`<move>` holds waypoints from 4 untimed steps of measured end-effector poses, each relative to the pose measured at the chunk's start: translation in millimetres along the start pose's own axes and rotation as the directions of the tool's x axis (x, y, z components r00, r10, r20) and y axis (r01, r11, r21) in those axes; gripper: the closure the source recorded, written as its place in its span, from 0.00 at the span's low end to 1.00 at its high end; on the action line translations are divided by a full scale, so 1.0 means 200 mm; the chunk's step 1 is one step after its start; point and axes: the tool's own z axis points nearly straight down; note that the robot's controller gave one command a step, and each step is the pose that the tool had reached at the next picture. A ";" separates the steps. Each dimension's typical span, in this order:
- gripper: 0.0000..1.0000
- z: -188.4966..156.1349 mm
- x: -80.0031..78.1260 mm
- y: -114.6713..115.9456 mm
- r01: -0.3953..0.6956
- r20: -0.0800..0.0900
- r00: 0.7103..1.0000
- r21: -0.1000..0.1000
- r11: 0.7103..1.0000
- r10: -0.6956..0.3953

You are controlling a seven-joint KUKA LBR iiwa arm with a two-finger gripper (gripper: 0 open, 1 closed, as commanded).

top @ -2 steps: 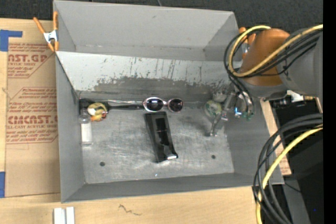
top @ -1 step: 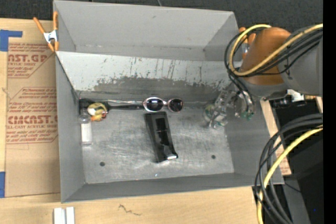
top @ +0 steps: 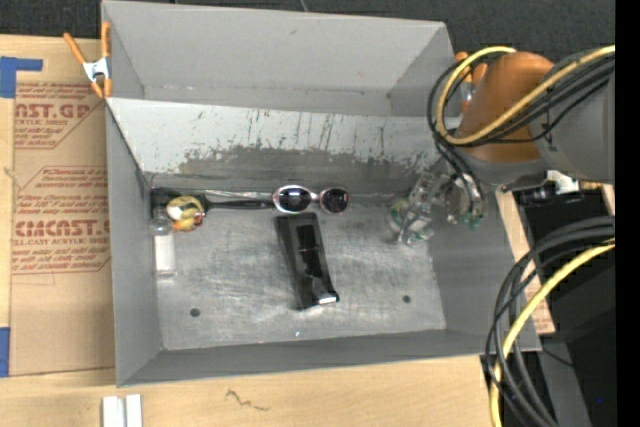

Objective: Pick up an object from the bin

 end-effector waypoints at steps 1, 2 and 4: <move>1.00 -0.09 -0.01 0.00 0.001 -0.012 1.000 0.002 1.000 -0.001; 1.00 -0.15 -0.01 0.00 0.001 -0.013 1.000 0.002 1.000 -0.001; 1.00 -0.31 -0.01 0.01 0.001 -0.011 1.000 0.002 1.000 -0.001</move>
Offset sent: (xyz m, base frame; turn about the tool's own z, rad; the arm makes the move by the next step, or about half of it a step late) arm 0.0000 -0.0001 0.0300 0.0000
